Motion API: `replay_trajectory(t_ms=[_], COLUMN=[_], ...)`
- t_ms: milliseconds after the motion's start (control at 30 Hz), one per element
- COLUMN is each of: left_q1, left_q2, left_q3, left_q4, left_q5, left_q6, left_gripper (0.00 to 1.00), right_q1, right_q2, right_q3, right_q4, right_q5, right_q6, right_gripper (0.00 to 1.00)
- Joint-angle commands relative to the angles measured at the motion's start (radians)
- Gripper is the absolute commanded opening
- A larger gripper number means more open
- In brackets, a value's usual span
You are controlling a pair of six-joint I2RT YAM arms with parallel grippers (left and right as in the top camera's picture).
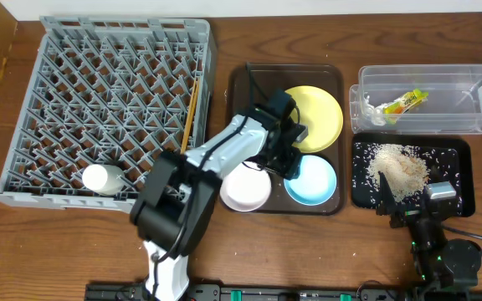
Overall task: Sort waste into correct bins and load items into the dishwasher
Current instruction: 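Grasp the rim of the light-blue bowl with the left gripper, then lift the blue bowl and stand it upright in the dish rack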
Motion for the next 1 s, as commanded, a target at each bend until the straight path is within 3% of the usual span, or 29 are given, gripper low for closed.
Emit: replay_trajectory(t_ms=[0,167,333,467,733,833,967], left_q1=[0.003,0.003,0.007,0.014,0.098,0.180,0.328], left_q2=[0.034,0.003,-0.098,-0.229,-0.438,-0.453,-0.451], left_q3=[-0.011,0.014,0.084,0.123,0.125,0.125,0.108], left_q4=[0.004,-0.015,-0.086,-0.134,-0.232,-0.252,-0.220], left_q5=[0.068,0.073,0.006,-0.249,-0.938,-1.092,-1.122], left_q6=[0.011,0.007,-0.014,-0.063,-0.085,-0.147,-0.211], left_gripper=[0.28,0.08,0.08,0.08,0.08,0.08,0.08], right_q1=[-0.008,-0.008,-0.008,-0.008,-0.008,-0.008,-0.008], right_q2=[-0.005,-0.005,-0.005,-0.005,-0.005,-0.005,-0.005], right_q3=[-0.001,-0.001,-0.001,-0.001,-0.001,-0.001,-0.001], right_q4=[-0.003,-0.003,-0.003,-0.003,-0.003,-0.003,-0.003], right_q5=[-0.005,-0.005,-0.005,-0.005,-0.005,-0.005,-0.005], right_q6=[-0.006,-0.006,-0.006,-0.006,-0.006,-0.006,-0.006], right_gripper=[0.99,0.99,0.99,0.99,0.99,0.99,0.99])
